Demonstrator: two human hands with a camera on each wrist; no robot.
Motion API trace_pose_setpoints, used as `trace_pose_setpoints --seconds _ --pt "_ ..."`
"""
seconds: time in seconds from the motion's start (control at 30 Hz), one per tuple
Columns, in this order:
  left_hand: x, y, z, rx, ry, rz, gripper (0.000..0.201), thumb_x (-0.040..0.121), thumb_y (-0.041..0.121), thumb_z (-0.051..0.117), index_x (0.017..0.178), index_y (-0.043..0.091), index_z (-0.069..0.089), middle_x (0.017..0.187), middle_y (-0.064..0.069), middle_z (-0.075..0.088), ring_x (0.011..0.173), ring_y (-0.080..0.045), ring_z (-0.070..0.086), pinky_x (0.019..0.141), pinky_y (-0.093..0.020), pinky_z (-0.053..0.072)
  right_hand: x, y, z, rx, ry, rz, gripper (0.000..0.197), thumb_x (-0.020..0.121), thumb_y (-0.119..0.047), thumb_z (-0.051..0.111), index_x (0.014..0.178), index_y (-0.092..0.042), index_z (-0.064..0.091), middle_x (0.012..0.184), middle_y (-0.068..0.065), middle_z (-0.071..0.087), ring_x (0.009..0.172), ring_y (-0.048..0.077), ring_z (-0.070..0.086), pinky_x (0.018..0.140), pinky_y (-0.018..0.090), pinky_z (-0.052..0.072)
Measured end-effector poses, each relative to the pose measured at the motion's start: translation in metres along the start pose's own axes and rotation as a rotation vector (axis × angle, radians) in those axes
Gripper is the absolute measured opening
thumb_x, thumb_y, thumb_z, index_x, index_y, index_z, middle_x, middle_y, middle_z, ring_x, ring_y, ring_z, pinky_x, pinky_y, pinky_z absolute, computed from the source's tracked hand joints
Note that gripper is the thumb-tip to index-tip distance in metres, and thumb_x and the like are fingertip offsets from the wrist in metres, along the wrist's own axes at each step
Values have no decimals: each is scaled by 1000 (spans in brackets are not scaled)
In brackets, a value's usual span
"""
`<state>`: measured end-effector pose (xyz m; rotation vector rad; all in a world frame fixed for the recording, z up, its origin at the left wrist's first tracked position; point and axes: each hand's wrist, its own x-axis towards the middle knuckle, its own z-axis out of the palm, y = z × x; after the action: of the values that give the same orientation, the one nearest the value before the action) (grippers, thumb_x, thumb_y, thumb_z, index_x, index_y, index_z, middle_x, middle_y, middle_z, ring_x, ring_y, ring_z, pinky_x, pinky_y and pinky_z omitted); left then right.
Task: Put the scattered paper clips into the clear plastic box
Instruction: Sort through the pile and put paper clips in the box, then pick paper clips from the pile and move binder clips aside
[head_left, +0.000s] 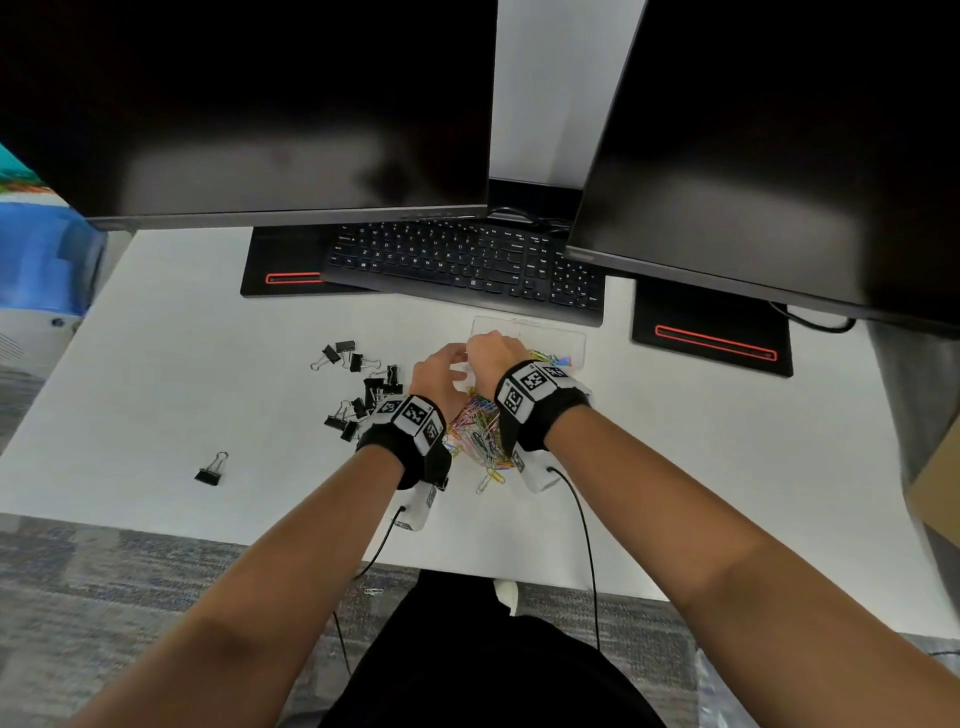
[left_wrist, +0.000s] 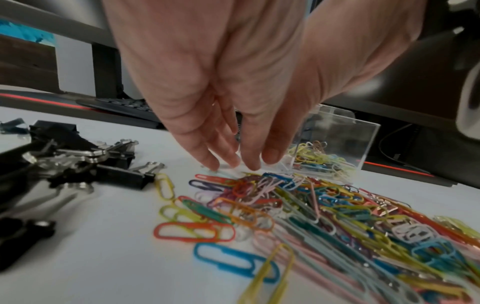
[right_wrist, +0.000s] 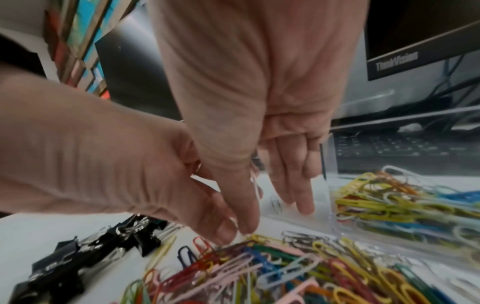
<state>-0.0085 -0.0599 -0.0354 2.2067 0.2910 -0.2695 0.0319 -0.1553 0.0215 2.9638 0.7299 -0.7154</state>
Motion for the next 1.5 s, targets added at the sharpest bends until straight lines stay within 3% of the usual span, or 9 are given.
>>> trace_pose_setpoints --seconds 0.17,0.3,0.4,0.57,0.7,0.83,0.97,1.3,1.5 --pt "4 -1 0 45 7 10 74 71 4 74 138 14 43 123 -1 60 100 -18 64 75 -18 46 -2 0 2 52 40 19 40 90 -8 55 128 0 44 125 14 56 115 30 56 94 36 44" --pt "6 -2 1 66 -17 65 81 68 3 77 139 16 42 132 -3 51 110 -20 57 81 -22 44 -7 14 9 43 82 -47 30 88 -6 53 118 -7 53 113 11 66 109 29 59 95 35 41" --pt "7 2 4 54 -15 114 72 68 5 79 133 14 49 132 -6 53 112 -21 57 84 -21 42 -17 28 15 28 74 -69 26 87 -6 53 112 -10 58 108 10 68 105 29 61 94 35 41" --pt "11 17 11 33 -64 160 43 67 4 79 108 11 67 109 -5 70 104 -16 64 77 -9 39 -34 43 20 138 42 -19 29 87 -10 52 115 -7 57 106 15 67 102 34 61 88 37 44" --pt "14 29 17 126 -207 226 50 68 -6 69 115 8 61 112 -7 68 108 -16 62 77 -12 40 -39 47 20 133 47 2 40 86 -7 52 126 -4 45 109 16 66 104 34 60 89 37 44" --pt "14 31 21 171 -258 235 53 65 3 79 114 6 61 112 -9 67 109 -20 61 79 -17 41 -37 53 20 58 60 -2 36 88 -11 54 123 -5 50 112 15 66 106 32 61 87 36 46" --pt "13 30 25 165 -252 219 58 62 3 82 116 5 61 116 -9 67 111 -18 62 81 -16 43 -37 56 17 44 94 13 24 89 -10 53 112 -5 57 111 16 66 104 32 61 85 36 46" --pt "9 33 35 125 -192 200 49 60 7 83 106 6 65 107 -8 69 100 -17 63 76 -16 39 -37 58 21 72 51 -10 37 84 -20 64 118 -9 56 110 9 68 107 28 61 91 35 41" --pt "12 33 41 144 -191 205 44 66 17 83 104 8 64 102 -5 66 88 -10 52 74 -18 37 -34 68 14 234 65 34 20 79 -4 64 99 -7 66 99 14 68 96 29 63 73 29 46"
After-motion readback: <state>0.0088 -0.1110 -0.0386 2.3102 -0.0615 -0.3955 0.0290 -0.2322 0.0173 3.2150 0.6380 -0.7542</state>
